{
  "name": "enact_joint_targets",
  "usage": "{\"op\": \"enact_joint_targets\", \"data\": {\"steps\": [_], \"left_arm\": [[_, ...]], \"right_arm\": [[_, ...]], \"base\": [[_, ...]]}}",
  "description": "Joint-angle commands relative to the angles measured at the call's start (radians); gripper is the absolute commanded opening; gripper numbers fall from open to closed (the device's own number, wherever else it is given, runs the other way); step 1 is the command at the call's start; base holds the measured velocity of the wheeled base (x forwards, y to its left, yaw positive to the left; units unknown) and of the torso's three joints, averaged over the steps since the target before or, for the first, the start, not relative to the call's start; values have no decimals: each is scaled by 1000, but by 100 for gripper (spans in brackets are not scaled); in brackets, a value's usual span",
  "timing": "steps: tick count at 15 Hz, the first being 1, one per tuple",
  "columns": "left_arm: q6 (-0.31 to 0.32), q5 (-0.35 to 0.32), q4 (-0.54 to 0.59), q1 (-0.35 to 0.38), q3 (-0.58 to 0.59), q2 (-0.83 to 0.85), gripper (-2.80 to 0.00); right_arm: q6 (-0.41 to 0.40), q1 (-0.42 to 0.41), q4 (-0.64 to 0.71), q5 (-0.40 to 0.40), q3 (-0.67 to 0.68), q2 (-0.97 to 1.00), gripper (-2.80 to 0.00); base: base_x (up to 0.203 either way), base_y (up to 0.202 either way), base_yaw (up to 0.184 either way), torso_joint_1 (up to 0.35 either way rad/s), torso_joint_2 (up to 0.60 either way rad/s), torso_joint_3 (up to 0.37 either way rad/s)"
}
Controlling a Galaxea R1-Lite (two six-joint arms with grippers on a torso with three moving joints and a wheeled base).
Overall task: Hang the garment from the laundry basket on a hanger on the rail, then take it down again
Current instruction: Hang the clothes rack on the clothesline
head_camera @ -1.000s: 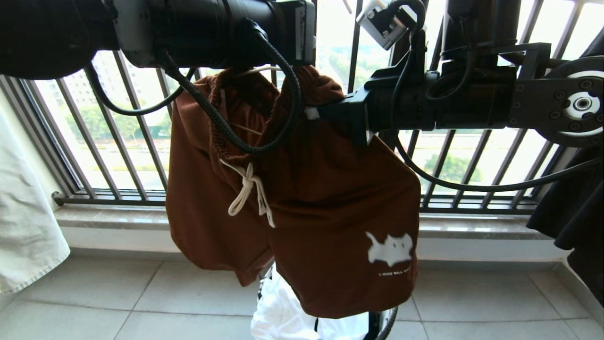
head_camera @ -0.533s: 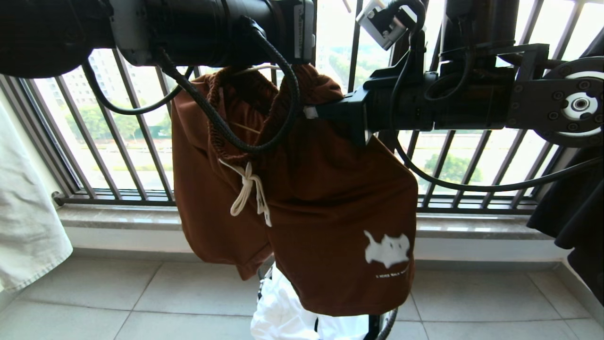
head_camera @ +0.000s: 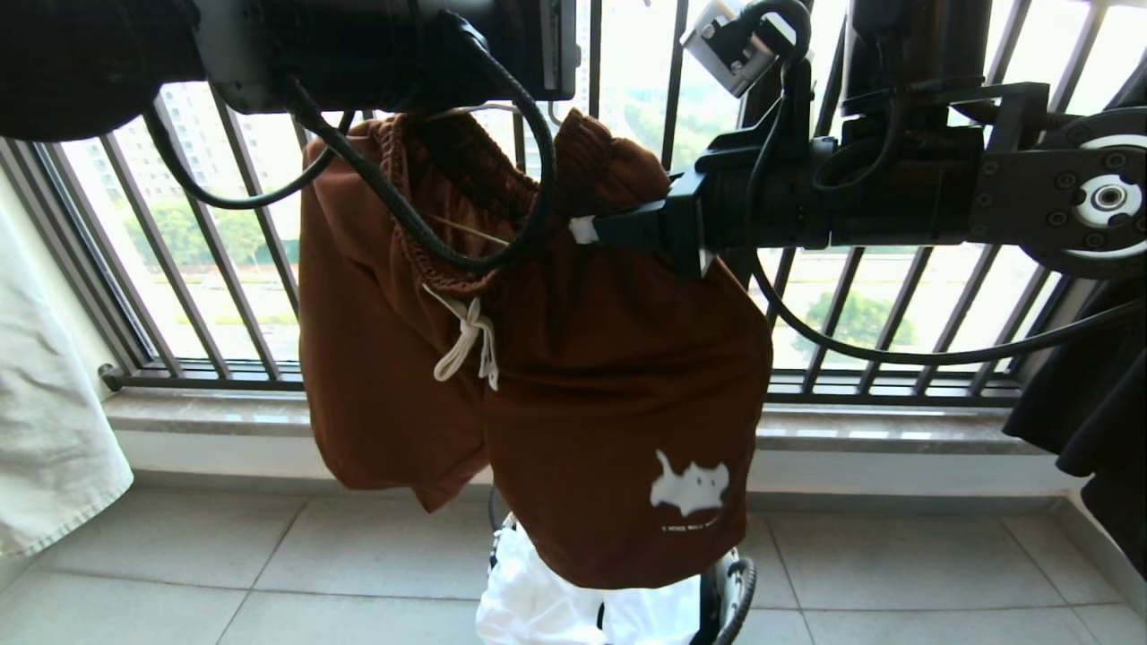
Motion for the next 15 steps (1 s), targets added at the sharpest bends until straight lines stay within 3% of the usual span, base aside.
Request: {"op": "enact_joint_targets", "data": {"steps": [1, 12, 15], "left_arm": [[-1, -2, 3, 2, 0, 3, -280], [-7, -3, 1, 68, 0, -18, -280], [-66, -2, 1, 84, 2, -34, -280]], "right_arm": [[-1, 1, 0, 2, 5, 0, 0], [-3, -44, -2, 5, 74, -59, 0], [-1, -44, -2, 5, 74, -99, 0]], "base": [[0, 0, 0, 0, 0, 0], [0, 0, 0, 0, 0, 0], [0, 0, 0, 0, 0, 0]]}}
